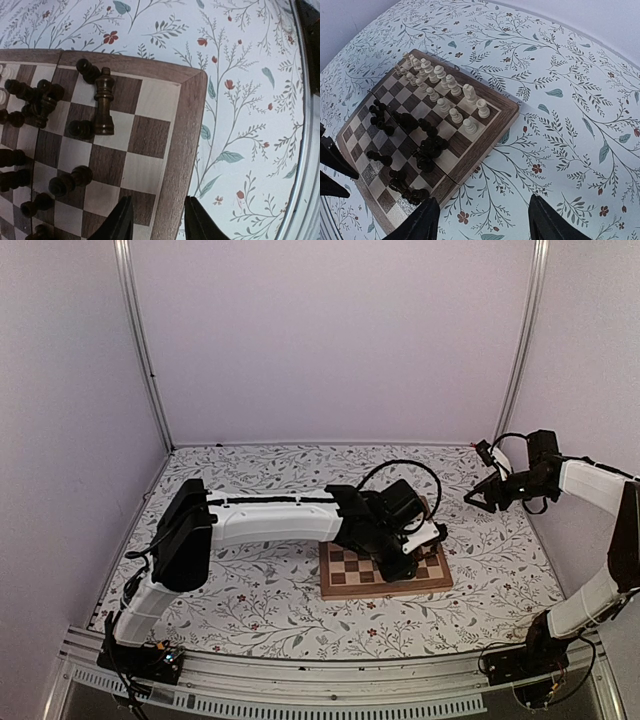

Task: Set up the chess pieces on the board
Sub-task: Adjust the chess piece on the chessboard, then pick up the chess piece from the chessboard.

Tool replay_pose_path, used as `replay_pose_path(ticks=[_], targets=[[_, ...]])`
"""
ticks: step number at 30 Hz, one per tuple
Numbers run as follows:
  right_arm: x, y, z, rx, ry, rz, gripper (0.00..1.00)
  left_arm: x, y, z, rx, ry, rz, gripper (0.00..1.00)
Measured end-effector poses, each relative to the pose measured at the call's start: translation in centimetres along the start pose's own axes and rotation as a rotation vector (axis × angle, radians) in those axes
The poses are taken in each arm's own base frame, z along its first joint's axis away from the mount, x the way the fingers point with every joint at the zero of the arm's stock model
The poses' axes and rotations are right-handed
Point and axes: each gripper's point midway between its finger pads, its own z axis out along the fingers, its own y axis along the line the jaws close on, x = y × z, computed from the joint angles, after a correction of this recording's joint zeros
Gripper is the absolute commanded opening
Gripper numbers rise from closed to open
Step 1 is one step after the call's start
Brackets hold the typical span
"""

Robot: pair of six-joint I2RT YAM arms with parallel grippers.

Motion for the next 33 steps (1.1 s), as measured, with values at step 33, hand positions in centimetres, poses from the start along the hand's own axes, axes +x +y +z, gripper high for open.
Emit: replay_pose_path(ticks=[33], targets=[[6.7,10.4,4.6,-0.268,0.254,-0.39,0.2,-3.0,3.8,-11.9,-0.127,-0.384,-0.174,0.4]])
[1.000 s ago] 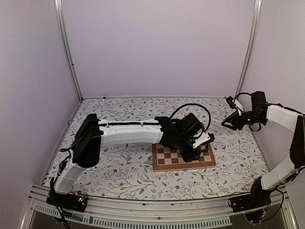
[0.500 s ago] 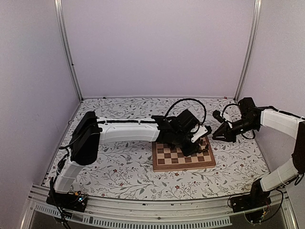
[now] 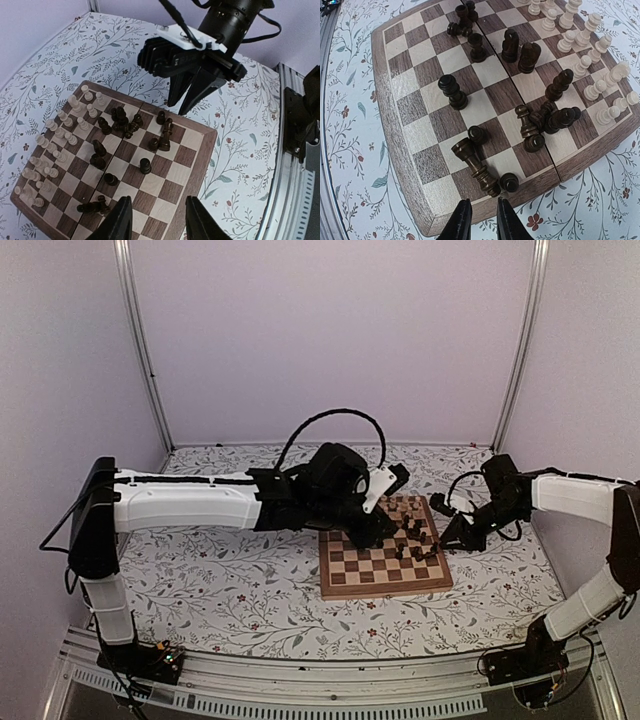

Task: Set up the chess pieces on the board
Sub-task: Pick up the chess piece from the chessboard.

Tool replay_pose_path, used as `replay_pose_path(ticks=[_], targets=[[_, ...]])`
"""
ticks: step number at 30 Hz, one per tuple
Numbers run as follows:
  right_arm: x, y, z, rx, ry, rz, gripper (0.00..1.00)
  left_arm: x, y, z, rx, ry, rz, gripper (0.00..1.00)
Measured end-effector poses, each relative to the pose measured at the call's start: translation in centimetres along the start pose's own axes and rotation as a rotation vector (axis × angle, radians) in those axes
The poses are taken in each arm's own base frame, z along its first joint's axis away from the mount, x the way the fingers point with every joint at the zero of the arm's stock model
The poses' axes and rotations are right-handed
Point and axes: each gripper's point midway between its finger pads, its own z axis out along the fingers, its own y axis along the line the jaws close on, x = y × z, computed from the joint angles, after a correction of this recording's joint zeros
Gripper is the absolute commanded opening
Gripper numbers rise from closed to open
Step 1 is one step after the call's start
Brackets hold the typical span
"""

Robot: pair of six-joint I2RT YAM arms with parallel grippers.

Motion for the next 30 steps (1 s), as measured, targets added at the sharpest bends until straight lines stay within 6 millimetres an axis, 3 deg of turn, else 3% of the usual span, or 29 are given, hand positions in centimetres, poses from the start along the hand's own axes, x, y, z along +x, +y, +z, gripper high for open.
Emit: replay_pose_path(ticks=[9,15,30], targets=[[0.7,0.0,1.8,0.001,0.059,-0.024,0.2,1.9,3.1,0.0,-0.058,0.017,-0.055,0.4],[1.3,-0.1,2.8,-0.001,0.095,-0.024,0.28,1.5,3.2,-0.1,-0.057,0.0,-0.057,0.4],[2.0,0.9,4.1,-0.02,0.138,-0.051,0.28,1.7,2.8,0.2,-0.031,0.006,-0.057,0.4]])
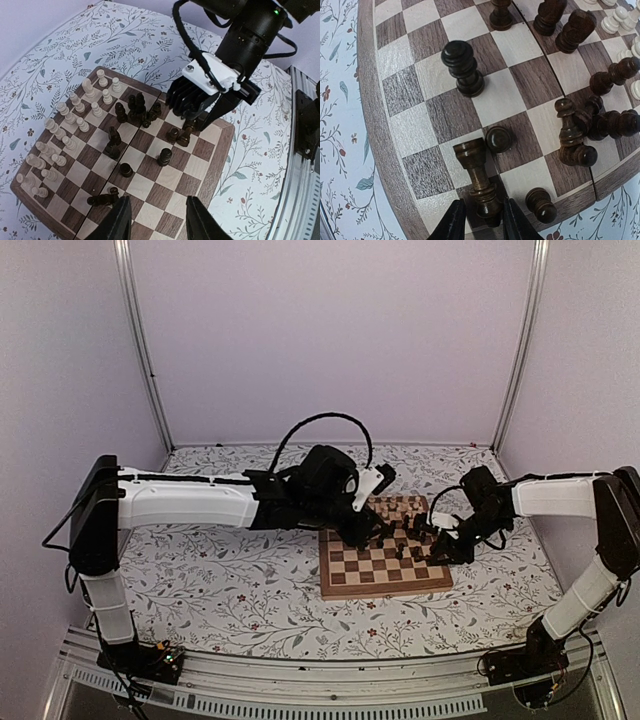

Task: Set up the chess pieces on the board
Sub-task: Pick up the chess piece from the chessboard.

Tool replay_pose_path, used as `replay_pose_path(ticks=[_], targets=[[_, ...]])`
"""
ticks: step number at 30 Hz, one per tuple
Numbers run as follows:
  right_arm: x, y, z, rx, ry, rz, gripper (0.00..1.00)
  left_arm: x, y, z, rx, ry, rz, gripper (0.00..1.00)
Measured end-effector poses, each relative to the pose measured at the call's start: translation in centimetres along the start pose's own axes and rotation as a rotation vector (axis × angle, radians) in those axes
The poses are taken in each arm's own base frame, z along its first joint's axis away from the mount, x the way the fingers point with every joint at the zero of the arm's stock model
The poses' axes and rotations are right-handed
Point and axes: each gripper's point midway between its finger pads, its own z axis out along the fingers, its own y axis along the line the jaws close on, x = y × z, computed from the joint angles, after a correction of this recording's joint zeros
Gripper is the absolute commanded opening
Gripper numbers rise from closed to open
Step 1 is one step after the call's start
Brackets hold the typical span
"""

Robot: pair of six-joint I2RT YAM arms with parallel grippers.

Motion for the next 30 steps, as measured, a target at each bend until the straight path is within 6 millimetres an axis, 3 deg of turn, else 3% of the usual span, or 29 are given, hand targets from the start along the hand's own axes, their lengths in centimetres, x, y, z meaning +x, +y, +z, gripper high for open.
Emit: replay_pose_path(ticks=[9,17,25,27,30], targets=[[0.2,0.9,0.5,-0.018,0.01,-0.018,0.23,1.1,-0.2,0.4,0.018,0.019,-0.005,0.4],[-0.2,1.4,0.7,-0.027,0.009,-0.037,0.12,6.3,-0.7,1.1,0.058,0.122,-0.023,0.41],[-0.9,3.6,-0.6,-0.087,-0.01,-0.042,0.12,11.0,-2.5,0.5,0.181,0.112,0.01,0.43],[-1.7,4.1,-1.2,-0.103,-0.035,-0.045,0.12,11.4,-2.9,0.0,0.201,0.087,0.034,0.44],[-2.8,4.5,-2.0,-0.123,-0.071,-0.051,0.12,10.4,-3.3,-0.1,0.214,0.029,0.075,0.45]])
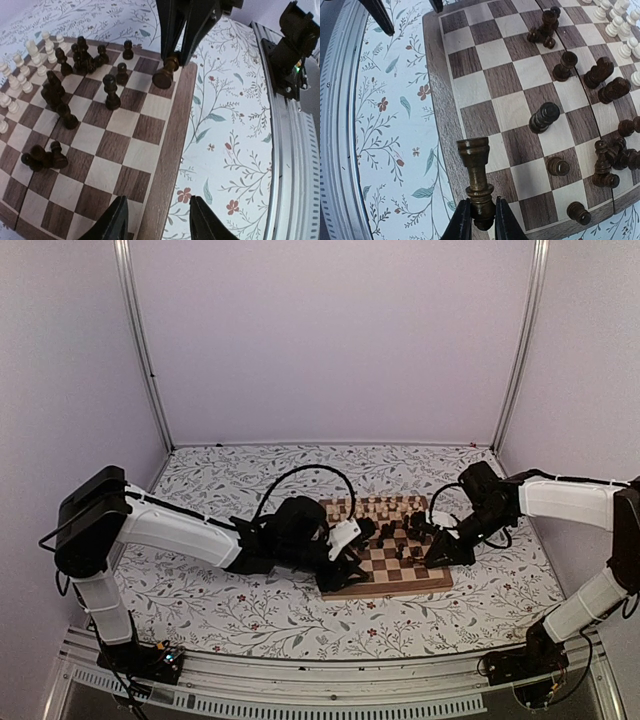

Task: Set up the chess pieces on the board
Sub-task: Pick up the chess piece from the chessboard, then place the chess piece on the chessboard.

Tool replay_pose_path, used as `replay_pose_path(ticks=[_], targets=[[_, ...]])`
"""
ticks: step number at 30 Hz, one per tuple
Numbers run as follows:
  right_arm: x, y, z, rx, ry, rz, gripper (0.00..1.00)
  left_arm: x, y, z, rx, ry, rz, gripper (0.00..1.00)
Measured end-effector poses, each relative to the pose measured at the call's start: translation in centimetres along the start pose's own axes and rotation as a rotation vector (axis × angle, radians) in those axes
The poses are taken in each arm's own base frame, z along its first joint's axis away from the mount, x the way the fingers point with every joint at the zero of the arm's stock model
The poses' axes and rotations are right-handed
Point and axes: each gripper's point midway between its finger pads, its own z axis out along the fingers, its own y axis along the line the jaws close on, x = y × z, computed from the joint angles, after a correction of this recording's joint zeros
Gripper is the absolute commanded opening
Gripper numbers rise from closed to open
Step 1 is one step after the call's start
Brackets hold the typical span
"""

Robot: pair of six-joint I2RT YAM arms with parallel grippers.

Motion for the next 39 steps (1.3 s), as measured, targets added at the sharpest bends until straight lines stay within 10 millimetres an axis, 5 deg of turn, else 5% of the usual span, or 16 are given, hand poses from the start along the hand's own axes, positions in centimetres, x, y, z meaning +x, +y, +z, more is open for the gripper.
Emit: replay_pose_path(ticks=[7,23,39], targets=[[-2.2,1.6,-0.5,-0.068,-0.049,-0.012,0.12,-3.6,-0.7,1.1,-0.054,-0.112,0.137,0.47],[-5.3,4.4,-1.2,-0.187,-0.12,-0.025,0.12,-5.8,-1.8,2.8,-0.074,-0.209,0.25,0.46],[-5.4,4.7,-1.1,-0.196,-0.115,-0.024,0.12,-6.4,-3.1,3.4,0.005,-0.228,0.26,0.25]])
